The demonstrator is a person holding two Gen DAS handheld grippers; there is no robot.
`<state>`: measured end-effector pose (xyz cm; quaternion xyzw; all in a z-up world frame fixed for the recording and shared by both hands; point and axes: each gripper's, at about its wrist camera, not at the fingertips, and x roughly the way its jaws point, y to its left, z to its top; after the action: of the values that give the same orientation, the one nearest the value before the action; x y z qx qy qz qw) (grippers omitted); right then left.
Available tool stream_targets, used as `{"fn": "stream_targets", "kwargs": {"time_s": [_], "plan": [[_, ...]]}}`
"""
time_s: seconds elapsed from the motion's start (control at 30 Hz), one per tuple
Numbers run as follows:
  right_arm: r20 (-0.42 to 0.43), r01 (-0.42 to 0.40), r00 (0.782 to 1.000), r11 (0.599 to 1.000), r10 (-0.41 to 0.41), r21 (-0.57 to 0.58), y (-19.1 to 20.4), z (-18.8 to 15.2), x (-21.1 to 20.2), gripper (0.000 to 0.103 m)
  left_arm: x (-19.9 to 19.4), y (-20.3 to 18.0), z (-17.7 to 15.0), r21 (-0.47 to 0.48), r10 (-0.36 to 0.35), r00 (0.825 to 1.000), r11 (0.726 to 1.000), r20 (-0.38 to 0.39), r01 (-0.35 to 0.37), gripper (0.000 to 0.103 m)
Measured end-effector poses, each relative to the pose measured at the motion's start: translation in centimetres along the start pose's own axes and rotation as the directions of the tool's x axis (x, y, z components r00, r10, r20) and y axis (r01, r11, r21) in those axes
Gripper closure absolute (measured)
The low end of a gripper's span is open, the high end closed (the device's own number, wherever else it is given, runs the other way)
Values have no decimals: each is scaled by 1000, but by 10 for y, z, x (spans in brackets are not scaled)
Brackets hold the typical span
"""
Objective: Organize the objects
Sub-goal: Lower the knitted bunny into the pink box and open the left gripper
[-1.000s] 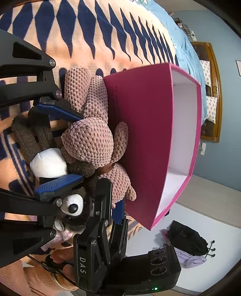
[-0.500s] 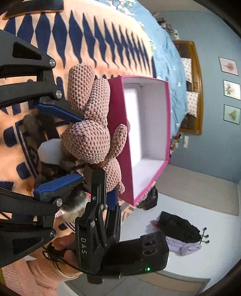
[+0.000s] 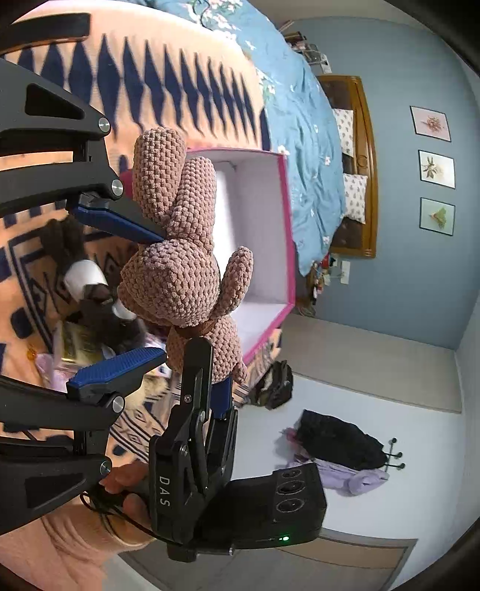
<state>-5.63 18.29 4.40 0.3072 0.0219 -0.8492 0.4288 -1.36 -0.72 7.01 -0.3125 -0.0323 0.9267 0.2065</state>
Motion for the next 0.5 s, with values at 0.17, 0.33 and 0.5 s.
{"fn": "stream_targets", "kwargs": {"time_s": [0.17,0.33,0.5], "plan": [[51,6,999,1000,-5,-22,-2,25,-10,52,8,8,30,5,15,1000,1000,24,-15,44],[84,24,996,999,-21,-38,-10,53,-6,52,26,24,55,-10,38,999,999,25,-38,44],[63,16,998,1000,-15,-19,-29,70,14,52,52,42,70,-54,54,999,997,1,-54,44]]}}
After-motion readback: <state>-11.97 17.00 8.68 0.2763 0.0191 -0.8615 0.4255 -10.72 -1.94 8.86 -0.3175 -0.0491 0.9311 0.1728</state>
